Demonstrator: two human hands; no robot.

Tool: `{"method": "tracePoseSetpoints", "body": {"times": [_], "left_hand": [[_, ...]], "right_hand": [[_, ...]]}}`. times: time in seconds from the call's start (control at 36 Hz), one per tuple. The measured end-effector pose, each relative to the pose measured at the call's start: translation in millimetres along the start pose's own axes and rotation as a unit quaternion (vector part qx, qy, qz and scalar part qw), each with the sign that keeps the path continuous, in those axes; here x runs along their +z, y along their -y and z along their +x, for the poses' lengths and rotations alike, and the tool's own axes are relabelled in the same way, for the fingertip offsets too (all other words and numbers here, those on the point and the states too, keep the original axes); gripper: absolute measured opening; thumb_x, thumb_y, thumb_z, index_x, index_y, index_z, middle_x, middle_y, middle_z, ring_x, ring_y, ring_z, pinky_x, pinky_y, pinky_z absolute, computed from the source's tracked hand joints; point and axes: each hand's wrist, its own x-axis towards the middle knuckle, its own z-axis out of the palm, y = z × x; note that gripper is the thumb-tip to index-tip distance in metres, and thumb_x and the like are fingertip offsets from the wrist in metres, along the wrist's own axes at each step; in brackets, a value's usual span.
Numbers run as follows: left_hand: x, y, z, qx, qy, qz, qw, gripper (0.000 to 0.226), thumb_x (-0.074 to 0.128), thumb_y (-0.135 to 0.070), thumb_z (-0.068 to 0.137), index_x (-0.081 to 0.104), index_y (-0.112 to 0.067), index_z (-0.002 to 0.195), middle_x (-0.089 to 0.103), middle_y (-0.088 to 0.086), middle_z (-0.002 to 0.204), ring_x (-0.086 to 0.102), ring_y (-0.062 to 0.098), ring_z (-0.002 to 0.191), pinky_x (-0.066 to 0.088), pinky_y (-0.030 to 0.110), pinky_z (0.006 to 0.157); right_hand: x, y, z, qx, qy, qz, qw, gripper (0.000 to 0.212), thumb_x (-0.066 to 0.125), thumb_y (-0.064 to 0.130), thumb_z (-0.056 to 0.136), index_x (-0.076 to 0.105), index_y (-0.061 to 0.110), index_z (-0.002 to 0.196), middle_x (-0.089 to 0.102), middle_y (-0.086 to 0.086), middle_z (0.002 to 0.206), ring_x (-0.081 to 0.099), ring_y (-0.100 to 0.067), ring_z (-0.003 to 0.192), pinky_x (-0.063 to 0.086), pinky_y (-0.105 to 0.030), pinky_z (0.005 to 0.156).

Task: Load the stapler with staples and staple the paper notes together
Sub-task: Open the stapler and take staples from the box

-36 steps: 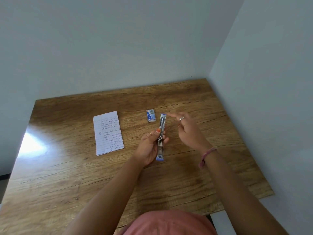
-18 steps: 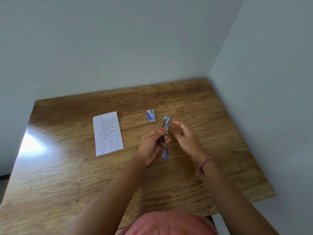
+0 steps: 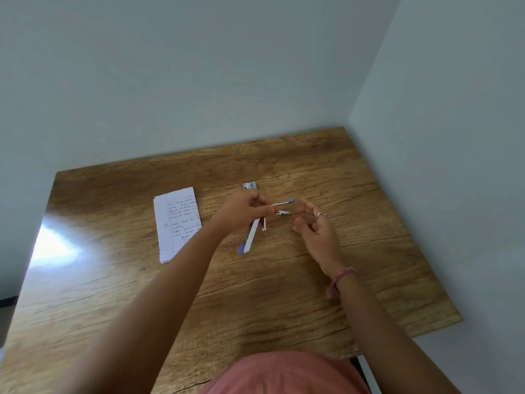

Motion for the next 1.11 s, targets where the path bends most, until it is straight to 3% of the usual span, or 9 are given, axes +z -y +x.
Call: {"method": "tracePoseSetpoints", "body": {"times": [0.08,0.17,0.28,0.44,0.5,0.64,0.75,0.86,1.11], "left_hand": [[-7,-7,2,0.032,0.04,0.091,0.995,0.023,0.075,-0.033,0.081,0.071,-0.022,0.1,0.07,-0.01,0.085,0.063,0.0,0.072,0.045,0.009,0.06],[-14,-12,2,0.056,0.077,0.164,0.982,0.033,0.075,-0.03,0.082,0.068,-0.027,0.114,0.065,-0.018,0.094,0.058,-0.006,0.081,0.037,0.007,0.065],[-22,-17,1,0.112,0.095,0.216,0.965,0.036,0.071,-0.019,0.084,0.067,-0.026,0.119,0.066,-0.008,0.094,0.056,0.001,0.081,0.038,0.014,0.068],[-23,-16,-2,0.158,0.058,0.248,0.954,0.033,0.07,-0.015,0.084,0.069,-0.026,0.115,0.055,-0.012,0.09,0.048,0.004,0.084,0.033,0.012,0.069],[-22,-15,-3,0.156,0.044,0.244,0.956,0.033,0.071,-0.016,0.083,0.069,-0.026,0.115,0.057,-0.011,0.09,0.05,0.001,0.08,0.033,0.008,0.068],[-22,-11,-4,0.087,0.004,0.126,0.988,0.035,0.073,-0.014,0.082,0.068,-0.018,0.116,0.071,-0.004,0.108,0.065,0.007,0.086,0.048,0.021,0.083],[-23,-10,-6,0.004,0.007,-0.068,0.998,0.031,0.071,-0.002,0.083,0.065,-0.009,0.113,0.073,0.011,0.102,0.072,0.021,0.079,0.058,0.031,0.079],[-24,-9,-4,-0.055,0.032,-0.208,0.976,0.024,0.067,0.0,0.086,0.066,-0.001,0.109,0.072,0.019,0.099,0.07,0.014,0.069,0.056,0.02,0.06],[-34,-6,2,-0.189,0.141,-0.391,0.89,0.03,0.065,-0.001,0.085,0.062,0.011,0.112,0.071,0.025,0.104,0.073,0.024,0.087,0.059,0.024,0.062]], "right_hand": [[-1,-1,2,-0.009,0.015,-0.021,1.0,0.044,0.061,0.017,0.092,0.05,0.036,0.131,0.07,-0.018,0.094,0.068,-0.022,0.092,0.052,-0.035,0.091],[-3,-1,3,-0.017,0.023,-0.053,0.998,0.046,0.062,0.02,0.091,0.05,0.034,0.134,0.073,-0.002,0.095,0.067,-0.01,0.092,0.053,-0.025,0.086],[-4,1,6,-0.04,0.024,-0.089,0.995,0.047,0.063,0.011,0.089,0.052,0.024,0.133,0.064,-0.008,0.117,0.063,-0.003,0.098,0.046,-0.01,0.086],[-6,4,8,-0.077,0.003,-0.144,0.987,0.044,0.063,0.012,0.09,0.055,0.025,0.131,0.059,-0.009,0.118,0.06,-0.014,0.103,0.047,-0.022,0.093],[-6,4,9,-0.083,0.003,-0.142,0.986,0.043,0.064,0.012,0.089,0.055,0.03,0.127,0.059,-0.008,0.116,0.062,-0.016,0.1,0.045,-0.016,0.092],[-7,7,10,-0.107,0.019,-0.141,0.984,0.048,0.07,0.011,0.084,0.056,0.028,0.127,0.053,0.002,0.122,0.062,-0.015,0.103,0.051,-0.031,0.093],[-12,11,14,-0.138,0.043,-0.149,0.978,0.058,0.071,0.002,0.081,0.054,0.026,0.13,0.051,0.001,0.131,0.059,-0.005,0.109,0.054,-0.024,0.084],[-16,19,19,-0.188,0.048,-0.191,0.962,0.058,0.063,-0.009,0.082,0.056,0.022,0.13,0.055,0.004,0.127,0.047,0.016,0.11,0.035,-0.001,0.09],[-25,31,28,-0.277,0.066,-0.279,0.917,0.043,0.067,-0.002,0.084,0.061,0.009,0.125,0.06,0.0,0.12,0.054,-0.002,0.104,0.041,-0.008,0.093]]}}
